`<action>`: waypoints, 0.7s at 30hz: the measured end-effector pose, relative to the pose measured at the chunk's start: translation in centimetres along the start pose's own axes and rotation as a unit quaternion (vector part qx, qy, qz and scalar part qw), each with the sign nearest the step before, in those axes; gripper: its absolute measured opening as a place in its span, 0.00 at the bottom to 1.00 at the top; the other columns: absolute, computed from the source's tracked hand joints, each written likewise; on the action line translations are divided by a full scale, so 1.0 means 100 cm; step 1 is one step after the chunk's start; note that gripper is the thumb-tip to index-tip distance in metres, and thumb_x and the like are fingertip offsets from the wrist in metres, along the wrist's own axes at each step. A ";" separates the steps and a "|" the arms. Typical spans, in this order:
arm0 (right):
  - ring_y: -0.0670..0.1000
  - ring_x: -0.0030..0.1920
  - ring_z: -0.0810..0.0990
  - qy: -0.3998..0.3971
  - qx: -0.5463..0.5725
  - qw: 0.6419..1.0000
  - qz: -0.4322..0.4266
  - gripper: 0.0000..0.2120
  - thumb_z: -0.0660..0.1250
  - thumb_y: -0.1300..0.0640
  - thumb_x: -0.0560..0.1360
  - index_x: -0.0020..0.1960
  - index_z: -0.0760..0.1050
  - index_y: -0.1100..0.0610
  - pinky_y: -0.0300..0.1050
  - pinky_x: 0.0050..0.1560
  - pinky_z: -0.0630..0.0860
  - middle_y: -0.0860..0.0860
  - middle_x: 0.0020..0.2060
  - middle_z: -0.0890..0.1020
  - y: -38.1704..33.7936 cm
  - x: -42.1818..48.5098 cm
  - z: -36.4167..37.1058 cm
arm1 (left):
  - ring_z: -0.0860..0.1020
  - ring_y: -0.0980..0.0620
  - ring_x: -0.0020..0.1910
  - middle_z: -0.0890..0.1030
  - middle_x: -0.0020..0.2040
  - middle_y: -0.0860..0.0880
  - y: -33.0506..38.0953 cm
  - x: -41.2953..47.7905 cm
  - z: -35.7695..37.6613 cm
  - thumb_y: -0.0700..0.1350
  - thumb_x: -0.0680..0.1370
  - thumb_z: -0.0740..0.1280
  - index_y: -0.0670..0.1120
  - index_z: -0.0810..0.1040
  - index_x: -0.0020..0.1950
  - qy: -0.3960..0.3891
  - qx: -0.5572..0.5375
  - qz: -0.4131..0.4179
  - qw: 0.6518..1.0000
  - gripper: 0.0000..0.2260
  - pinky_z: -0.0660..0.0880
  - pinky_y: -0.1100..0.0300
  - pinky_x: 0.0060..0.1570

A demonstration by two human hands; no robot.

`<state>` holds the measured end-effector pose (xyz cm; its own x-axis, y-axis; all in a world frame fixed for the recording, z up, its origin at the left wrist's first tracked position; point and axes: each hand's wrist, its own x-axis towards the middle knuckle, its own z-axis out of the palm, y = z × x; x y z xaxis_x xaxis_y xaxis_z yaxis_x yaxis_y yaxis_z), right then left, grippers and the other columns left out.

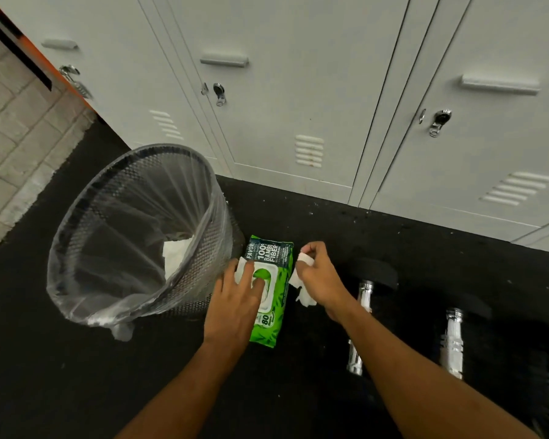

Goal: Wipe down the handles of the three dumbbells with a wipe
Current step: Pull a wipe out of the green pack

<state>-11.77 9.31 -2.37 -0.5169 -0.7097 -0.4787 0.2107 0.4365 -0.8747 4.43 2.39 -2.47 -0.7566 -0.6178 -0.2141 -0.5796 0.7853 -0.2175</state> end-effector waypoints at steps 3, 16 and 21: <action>0.49 0.41 0.77 -0.009 0.018 1.000 -0.007 0.13 0.60 0.68 0.77 0.58 0.66 0.58 0.47 0.39 0.77 0.51 0.45 0.75 0.000 -0.004 -0.003 | 0.73 0.40 0.58 0.71 0.66 0.41 0.005 -0.004 0.002 0.43 0.70 0.74 0.47 0.75 0.60 -0.003 -0.040 -0.017 0.999 0.20 0.77 0.49 0.51; 0.49 0.43 0.80 0.008 -0.004 1.000 -0.024 0.16 0.69 0.66 0.73 0.54 0.69 0.52 0.39 0.38 0.77 0.54 0.47 0.79 0.015 -0.008 0.011 | 0.71 0.47 0.66 0.71 0.69 0.45 0.031 -0.009 0.022 0.42 0.80 0.57 0.44 0.54 0.78 -0.006 -0.145 -0.003 0.989 0.26 0.70 0.55 0.62; 0.48 0.33 0.76 0.002 0.112 0.994 0.000 0.13 0.70 0.65 0.74 0.55 0.69 0.56 0.46 0.37 0.77 0.59 0.49 0.79 -0.003 -0.023 -0.008 | 0.77 0.46 0.59 0.79 0.62 0.45 0.028 0.006 -0.010 0.45 0.80 0.59 0.47 0.73 0.67 -0.048 -0.341 -0.062 0.937 0.16 0.71 0.53 0.58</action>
<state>-11.31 11.20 -0.93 -0.5209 -0.7071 -0.4782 0.3898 0.3013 -0.8702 2.11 4.25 -2.25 -0.6586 -0.6812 -0.3196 -0.7448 0.5295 0.4061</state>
